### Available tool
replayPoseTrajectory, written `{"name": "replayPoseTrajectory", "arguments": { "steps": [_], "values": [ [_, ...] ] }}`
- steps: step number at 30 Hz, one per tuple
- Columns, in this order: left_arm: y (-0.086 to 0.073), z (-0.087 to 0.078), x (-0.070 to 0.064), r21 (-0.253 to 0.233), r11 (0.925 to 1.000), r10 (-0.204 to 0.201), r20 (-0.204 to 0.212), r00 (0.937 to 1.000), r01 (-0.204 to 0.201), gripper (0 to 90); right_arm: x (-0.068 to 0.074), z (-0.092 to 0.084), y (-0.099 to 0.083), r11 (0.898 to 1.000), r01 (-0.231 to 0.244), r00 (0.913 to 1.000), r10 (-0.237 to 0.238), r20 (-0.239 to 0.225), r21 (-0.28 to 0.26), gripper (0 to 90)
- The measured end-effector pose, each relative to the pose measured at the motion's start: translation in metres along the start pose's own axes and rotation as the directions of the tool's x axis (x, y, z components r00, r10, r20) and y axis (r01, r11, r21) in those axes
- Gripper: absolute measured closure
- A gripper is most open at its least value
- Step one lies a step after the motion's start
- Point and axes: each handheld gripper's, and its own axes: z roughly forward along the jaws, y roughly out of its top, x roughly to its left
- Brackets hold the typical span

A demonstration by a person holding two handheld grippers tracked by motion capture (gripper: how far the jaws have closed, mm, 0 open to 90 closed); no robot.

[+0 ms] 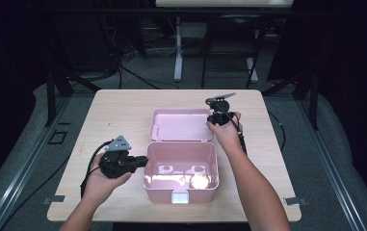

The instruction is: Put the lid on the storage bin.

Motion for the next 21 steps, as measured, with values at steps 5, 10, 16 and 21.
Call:
{"name": "replayPoseTrajectory", "arguments": {
  "steps": [5, 10, 16, 21],
  "values": [
    [0.000, 0.000, 0.000, -0.001, 1.0000, 0.000, 0.000, 1.0000, 0.000, 83.5, 0.001, -0.003, 0.001, 1.000, -0.004, 1.0000, 0.004, -0.002, -0.015, 82.9],
    [0.000, 0.000, 0.000, -0.001, 1.0000, -0.001, 0.001, 1.0000, 0.001, 83.5, 0.001, -0.006, 0.001, 0.999, 0.000, 1.0000, 0.000, -0.003, -0.033, 83.1],
    [0.000, 0.000, 0.000, 0.000, 1.0000, -0.003, 0.001, 1.0000, 0.003, 83.5, 0.002, -0.011, 0.001, 0.998, 0.004, 1.0000, -0.004, -0.001, -0.056, 83.5],
    [0.000, 0.000, 0.000, 0.001, 1.0000, -0.008, 0.003, 1.0000, 0.008, 83.4, 0.003, -0.017, 0.003, 0.997, 0.006, 1.0000, -0.006, -0.003, -0.079, 83.8]
  ]
}}
